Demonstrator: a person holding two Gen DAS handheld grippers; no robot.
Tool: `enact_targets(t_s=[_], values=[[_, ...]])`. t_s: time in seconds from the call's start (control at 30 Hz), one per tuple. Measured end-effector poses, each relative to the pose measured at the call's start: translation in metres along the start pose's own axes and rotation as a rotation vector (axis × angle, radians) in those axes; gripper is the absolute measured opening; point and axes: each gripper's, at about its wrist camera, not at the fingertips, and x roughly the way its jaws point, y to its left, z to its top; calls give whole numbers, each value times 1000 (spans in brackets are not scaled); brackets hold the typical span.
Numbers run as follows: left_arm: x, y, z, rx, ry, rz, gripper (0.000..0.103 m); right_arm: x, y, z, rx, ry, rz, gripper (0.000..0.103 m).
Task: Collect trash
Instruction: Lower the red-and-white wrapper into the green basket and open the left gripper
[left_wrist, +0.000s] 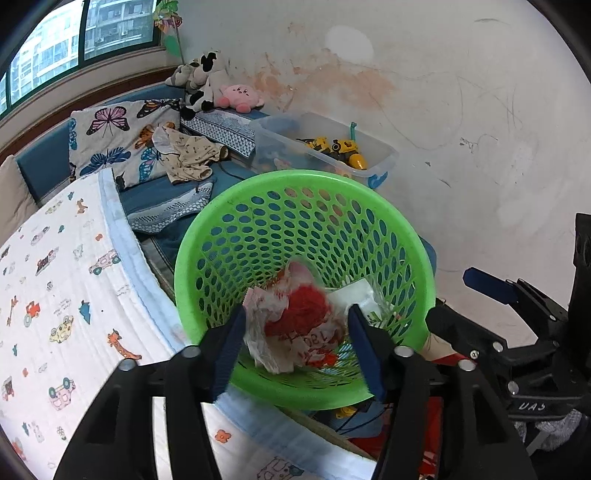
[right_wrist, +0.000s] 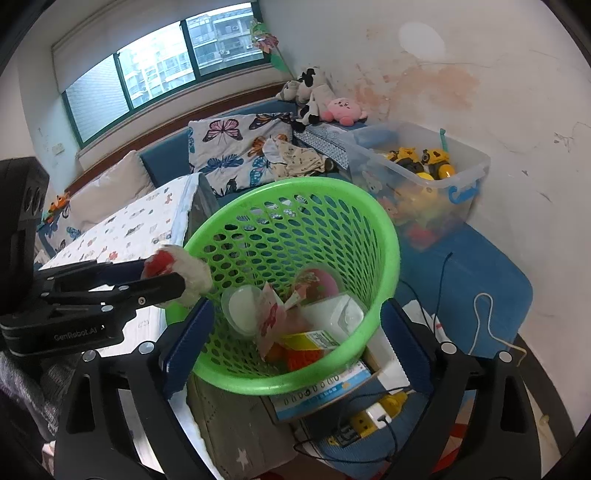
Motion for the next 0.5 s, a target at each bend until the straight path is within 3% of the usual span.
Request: enact_targets(t_s=[0.5], values=[[-36, 16, -11, -23, -68, 17, 76, -5, 23, -9, -29, -6, 15, 94]])
